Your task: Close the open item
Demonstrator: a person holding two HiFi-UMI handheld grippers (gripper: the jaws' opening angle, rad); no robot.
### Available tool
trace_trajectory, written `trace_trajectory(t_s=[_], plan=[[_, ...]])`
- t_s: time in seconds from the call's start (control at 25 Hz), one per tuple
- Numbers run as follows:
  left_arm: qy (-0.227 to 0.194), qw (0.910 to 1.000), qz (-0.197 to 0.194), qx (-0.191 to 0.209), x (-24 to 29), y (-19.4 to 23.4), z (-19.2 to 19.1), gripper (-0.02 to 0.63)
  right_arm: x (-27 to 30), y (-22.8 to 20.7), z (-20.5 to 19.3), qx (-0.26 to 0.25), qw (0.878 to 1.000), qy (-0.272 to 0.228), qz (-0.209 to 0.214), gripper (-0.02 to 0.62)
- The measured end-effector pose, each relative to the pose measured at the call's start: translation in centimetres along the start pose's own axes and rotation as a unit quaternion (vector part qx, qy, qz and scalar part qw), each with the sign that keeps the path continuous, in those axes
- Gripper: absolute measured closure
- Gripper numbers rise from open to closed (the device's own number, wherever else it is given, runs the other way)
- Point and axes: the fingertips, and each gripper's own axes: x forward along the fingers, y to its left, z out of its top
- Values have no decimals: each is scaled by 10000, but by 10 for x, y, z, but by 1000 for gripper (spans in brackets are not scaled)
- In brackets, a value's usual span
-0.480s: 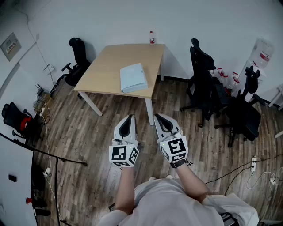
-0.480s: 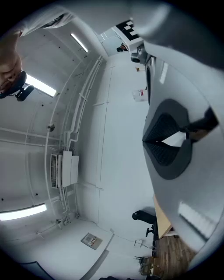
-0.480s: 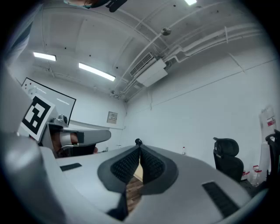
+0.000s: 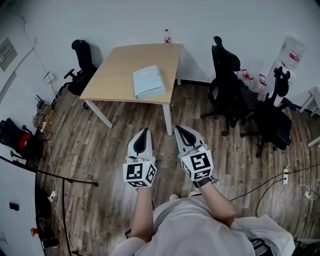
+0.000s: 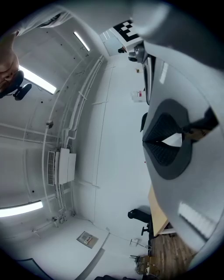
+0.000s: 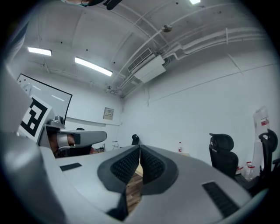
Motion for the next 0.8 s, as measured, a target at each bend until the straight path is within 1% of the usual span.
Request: trace_trajectory(t_s=[0.12, 0.28, 0.44, 0.64, 0.8], plan=[[76, 9999, -3, -77, -10, 1, -9, 595, -6, 3, -6, 157, 9998, 48, -145, 581], [208, 9997, -104, -16, -15, -1, -18, 595, -9, 8, -10, 296, 9993, 71, -220, 581], [216, 9997, -115, -36, -22, 4, -21, 595, -5, 23, -12, 311, 9994, 11, -129, 581], [324, 9994, -92, -24, -17, 20, -33, 595, 18, 42, -22, 311, 9994, 69, 135, 581], [378, 9992, -47, -97, 3, 35, -43, 595, 42, 36, -33, 367, 9990, 138, 203, 581]])
